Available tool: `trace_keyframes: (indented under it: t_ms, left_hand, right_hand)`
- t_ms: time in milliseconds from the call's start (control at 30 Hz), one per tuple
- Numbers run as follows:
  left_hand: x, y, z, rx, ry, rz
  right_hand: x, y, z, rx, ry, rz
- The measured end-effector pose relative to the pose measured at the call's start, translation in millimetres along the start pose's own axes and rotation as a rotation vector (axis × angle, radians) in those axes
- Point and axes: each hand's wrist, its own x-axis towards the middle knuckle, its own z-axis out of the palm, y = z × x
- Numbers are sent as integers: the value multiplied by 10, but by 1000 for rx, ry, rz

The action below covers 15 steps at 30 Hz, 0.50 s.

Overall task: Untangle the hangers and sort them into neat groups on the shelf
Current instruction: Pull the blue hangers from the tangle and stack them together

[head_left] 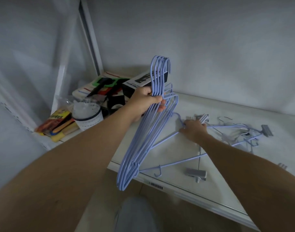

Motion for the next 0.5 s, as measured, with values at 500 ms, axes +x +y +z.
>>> trace_keyframes:
  t_ms: [500]
  left_hand:
    - [-228,528,247,-37,-52,119]
  right_hand:
    - [-143,64,-759,236,-60,186]
